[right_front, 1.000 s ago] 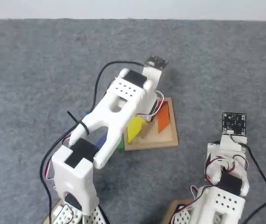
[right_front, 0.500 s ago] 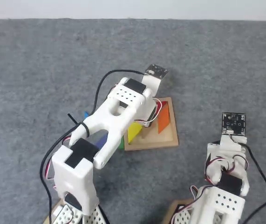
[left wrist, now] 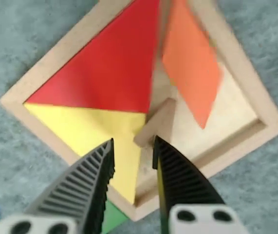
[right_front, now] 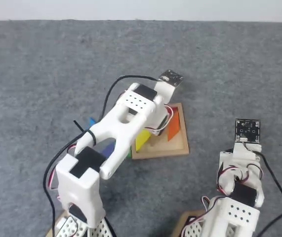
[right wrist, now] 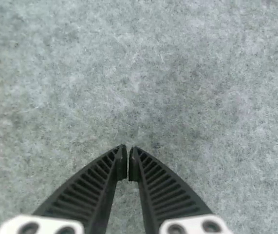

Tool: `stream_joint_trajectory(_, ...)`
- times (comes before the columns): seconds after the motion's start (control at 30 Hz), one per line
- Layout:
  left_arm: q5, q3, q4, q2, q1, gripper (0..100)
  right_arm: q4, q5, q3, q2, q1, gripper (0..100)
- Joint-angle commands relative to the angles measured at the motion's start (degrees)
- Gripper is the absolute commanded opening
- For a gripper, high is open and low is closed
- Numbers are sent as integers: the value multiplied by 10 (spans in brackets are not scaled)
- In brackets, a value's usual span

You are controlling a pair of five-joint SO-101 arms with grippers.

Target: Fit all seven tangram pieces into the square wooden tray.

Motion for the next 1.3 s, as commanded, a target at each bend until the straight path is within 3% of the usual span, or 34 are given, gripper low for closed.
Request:
stream_joint_trajectory(0.0,-11,-2,21,-13,-23,122,-6,8,-18,-9,-3,23)
stream_joint_trajectory(0.33,-19,54,-54,-7,6,122,-6,8,-18,-9,-3,23)
stream_joint_trajectory(0.53,-18,15,-55,52,32,122,-6,8,-18,-9,-3,23)
stream_joint_trajectory(0.87,-21,-127,17,104,29,122,-6,8,-18,-9,-3,23)
stream_joint_trajectory(1.27,-33,-138,128,-17,25,122,-6,8,-18,-9,-3,23)
